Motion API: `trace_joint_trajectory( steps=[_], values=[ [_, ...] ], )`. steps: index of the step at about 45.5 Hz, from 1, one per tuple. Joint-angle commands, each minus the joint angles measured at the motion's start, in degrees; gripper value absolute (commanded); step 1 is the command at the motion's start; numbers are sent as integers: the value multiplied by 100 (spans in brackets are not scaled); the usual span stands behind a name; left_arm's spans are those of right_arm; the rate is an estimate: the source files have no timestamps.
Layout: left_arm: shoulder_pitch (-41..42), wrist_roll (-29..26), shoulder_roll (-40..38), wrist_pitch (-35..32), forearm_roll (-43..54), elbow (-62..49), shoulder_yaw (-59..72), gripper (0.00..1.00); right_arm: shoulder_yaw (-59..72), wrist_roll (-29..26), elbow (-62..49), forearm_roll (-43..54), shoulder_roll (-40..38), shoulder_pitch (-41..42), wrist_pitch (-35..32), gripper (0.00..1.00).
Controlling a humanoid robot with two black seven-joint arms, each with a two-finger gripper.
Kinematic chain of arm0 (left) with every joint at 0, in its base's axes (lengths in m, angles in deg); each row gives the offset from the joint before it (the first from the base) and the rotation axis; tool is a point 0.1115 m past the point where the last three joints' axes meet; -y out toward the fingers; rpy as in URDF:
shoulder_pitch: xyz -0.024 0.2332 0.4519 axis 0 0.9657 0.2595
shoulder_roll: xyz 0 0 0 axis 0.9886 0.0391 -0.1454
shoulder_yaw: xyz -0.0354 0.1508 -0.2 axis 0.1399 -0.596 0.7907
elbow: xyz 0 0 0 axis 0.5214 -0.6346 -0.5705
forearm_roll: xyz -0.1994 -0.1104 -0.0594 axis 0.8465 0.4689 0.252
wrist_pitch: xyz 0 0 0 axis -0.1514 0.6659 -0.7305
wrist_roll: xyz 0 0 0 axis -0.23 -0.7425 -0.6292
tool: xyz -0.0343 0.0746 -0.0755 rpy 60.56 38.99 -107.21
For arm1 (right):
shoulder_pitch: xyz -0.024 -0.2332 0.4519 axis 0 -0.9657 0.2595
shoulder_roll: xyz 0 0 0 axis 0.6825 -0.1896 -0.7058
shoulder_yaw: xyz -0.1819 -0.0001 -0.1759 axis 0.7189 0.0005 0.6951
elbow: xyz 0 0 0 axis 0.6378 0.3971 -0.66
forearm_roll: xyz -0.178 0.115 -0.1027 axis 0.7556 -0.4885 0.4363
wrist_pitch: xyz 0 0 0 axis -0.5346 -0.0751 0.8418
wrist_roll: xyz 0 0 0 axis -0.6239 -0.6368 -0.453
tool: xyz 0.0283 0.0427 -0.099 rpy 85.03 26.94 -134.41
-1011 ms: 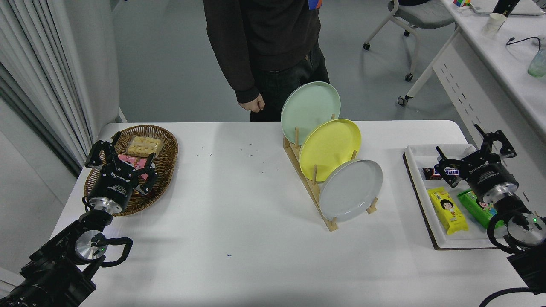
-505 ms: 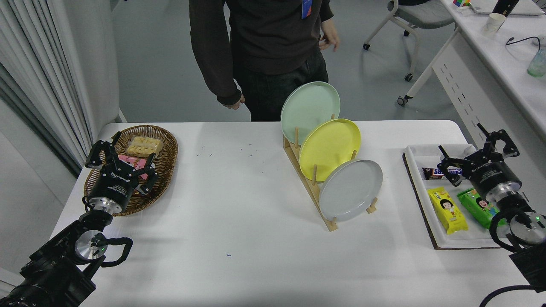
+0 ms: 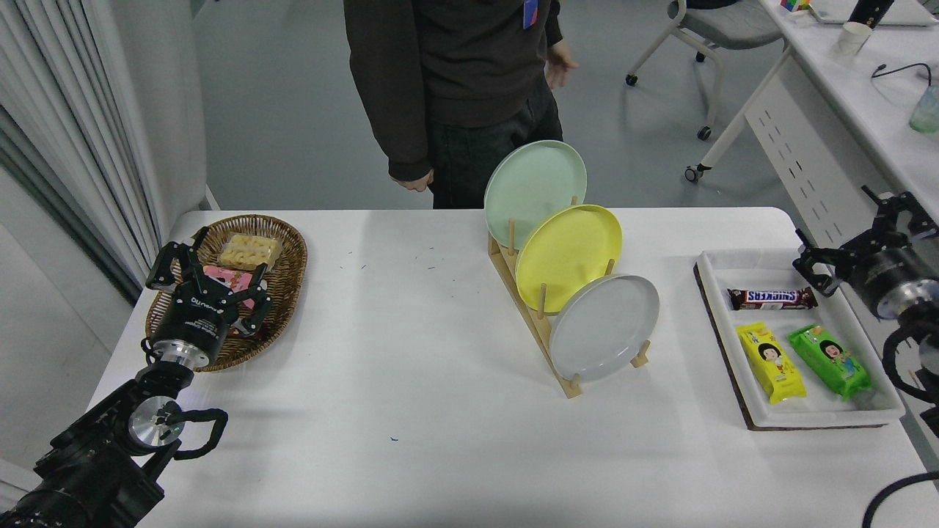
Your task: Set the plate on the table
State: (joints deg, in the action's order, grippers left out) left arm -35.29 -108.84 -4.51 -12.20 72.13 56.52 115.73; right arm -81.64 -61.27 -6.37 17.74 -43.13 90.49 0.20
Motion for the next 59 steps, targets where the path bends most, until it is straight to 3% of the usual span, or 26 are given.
trace_joint_trajectory(
  steps=[1,14,32,48,59],
  values=[
    [0,0,0,0,0,0,0,98,809,-5,466,132,-440,165,223,99],
    [0,0,0,0,0,0,0,98,2032,-5,1680,413,-1355,261,74,99],
    [0,0,0,0,0,0,0,98,2867,-14,1654,422,-1653,507,-1402,99],
    [0,0,0,0,0,0,0,98,3051,-32,2109,431,-2083,560,-1447,99],
    [0,0,0,0,0,0,0,98,3930,-32,2831,422,-2523,1350,-1447,99]
  ],
)
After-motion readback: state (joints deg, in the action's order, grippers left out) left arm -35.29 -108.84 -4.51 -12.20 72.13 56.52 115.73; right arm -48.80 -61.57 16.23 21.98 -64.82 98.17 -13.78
